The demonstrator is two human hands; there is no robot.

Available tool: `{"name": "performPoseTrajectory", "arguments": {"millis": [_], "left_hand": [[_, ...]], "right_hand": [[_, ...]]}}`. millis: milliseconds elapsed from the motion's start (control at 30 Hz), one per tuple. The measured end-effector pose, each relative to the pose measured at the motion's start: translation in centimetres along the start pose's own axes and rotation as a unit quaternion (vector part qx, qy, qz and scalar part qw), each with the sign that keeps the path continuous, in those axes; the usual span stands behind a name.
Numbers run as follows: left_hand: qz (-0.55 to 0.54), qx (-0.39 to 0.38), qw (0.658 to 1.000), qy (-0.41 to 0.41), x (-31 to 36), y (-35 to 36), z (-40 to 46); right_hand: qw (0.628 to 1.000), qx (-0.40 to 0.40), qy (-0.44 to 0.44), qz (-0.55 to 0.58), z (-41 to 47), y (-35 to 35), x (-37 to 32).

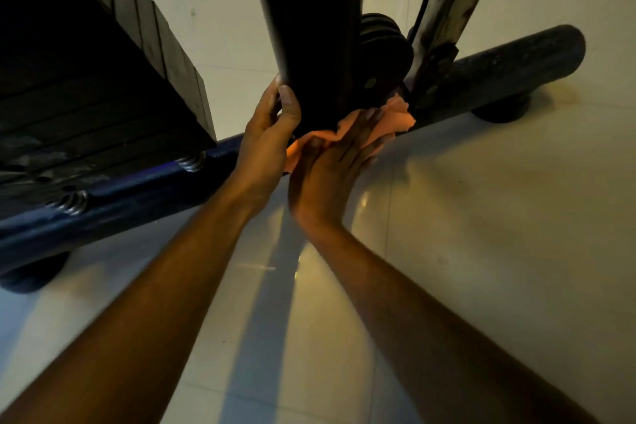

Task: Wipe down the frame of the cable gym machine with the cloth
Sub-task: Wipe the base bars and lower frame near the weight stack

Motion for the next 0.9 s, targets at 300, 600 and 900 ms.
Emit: {"name": "performPoseTrajectory", "arguments": {"millis": [300,600,900], "left_hand": [[-0.008,0.012,1.000,-0.004,-0.3,0.2,-0.3],[-0.017,0.016,1.000,-0.018,-0.6,0.2,-0.1],[-0.014,0.003,1.000,-0.016,-1.0,0.2,0.1]], "right_hand": [[0.999,-0.009,0.038,0.032,1.7,-1.5,1.9],[0.977,-0.073,-0.140,-0.142,1.5,-3.0,5.8],[0.997,-0.032,-0.043,-0.060,1.0,-2.1,4.1]]}}
Point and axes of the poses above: each hand's wrist, its own z-axis towards the middle knuckle, its own y-axis out of the palm, x = y × z, the point moved 6 cm from there along z, towards the middle knuckle, and after that the axes turned 8 degrees about x, right-handed, at the moved point
